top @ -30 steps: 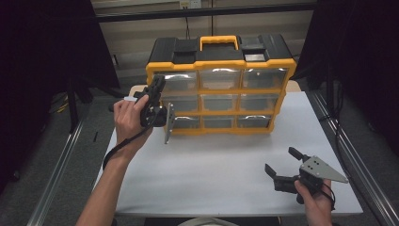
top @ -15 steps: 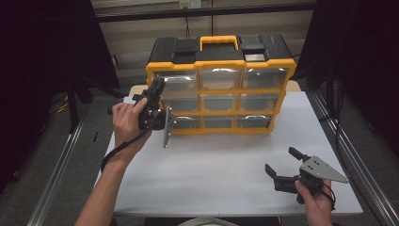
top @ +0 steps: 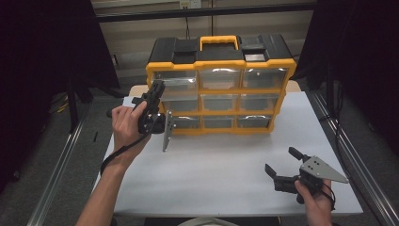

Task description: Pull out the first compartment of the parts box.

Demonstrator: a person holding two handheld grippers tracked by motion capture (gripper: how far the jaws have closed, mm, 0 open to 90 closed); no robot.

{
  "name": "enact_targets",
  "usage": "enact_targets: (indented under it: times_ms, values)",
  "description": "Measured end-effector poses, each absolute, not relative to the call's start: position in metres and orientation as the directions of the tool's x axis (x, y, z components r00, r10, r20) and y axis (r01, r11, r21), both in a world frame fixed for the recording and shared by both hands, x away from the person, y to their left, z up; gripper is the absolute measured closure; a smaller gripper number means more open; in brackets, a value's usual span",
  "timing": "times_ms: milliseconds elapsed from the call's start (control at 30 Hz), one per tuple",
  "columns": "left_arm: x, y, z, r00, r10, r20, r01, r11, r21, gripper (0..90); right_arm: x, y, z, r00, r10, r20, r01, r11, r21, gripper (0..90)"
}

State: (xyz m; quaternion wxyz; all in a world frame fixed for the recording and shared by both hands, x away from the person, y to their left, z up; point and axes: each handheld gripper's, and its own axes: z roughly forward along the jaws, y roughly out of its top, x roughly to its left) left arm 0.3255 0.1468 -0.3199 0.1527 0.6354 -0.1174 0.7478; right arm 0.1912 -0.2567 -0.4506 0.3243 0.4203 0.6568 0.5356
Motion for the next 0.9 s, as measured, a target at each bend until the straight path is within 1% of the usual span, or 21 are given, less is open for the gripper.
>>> enact_targets:
  times_ms: [100, 167, 367, 467, 667, 833, 900]
  values:
    - [0.324, 0.147, -0.320, -0.149, 0.076, 0.986, -0.376, -0.926, 0.015, 80.1, 0.191, -0.257, -0.451, -0.433, 0.901, 0.023, 0.204, 0.073, 0.976, 0.4]
    - [0.323, 0.147, -0.320, -0.138, 0.088, 0.987, -0.373, -0.927, 0.030, 80.0, 0.191, -0.257, -0.451, -0.437, 0.899, 0.020, 0.203, 0.077, 0.976, 0.4]
    - [0.322, 0.147, -0.320, -0.152, 0.077, 0.985, -0.380, -0.925, 0.013, 80.1, 0.191, -0.257, -0.451, -0.433, 0.901, 0.023, 0.203, 0.073, 0.976, 0.4]
    - [0.319, 0.148, -0.320, -0.141, 0.081, 0.987, -0.379, -0.925, 0.022, 80.1, 0.191, -0.257, -0.450, -0.437, 0.899, 0.021, 0.203, 0.076, 0.976, 0.3]
    - [0.316, 0.148, -0.321, -0.158, 0.061, 0.985, -0.377, -0.926, -0.003, 80.2, 0.190, -0.257, -0.451, -0.433, 0.901, 0.022, 0.202, 0.073, 0.977, 0.3]
    - [0.312, 0.150, -0.320, -0.143, 0.073, 0.987, -0.385, -0.923, 0.013, 80.1, 0.191, -0.258, -0.451, -0.427, 0.904, 0.022, 0.202, 0.072, 0.977, 0.3]
    - [0.310, 0.149, -0.319, -0.145, 0.066, 0.987, -0.382, -0.924, 0.006, 80.2, 0.191, -0.257, -0.450, -0.435, 0.900, 0.022, 0.204, 0.075, 0.976, 0.3]
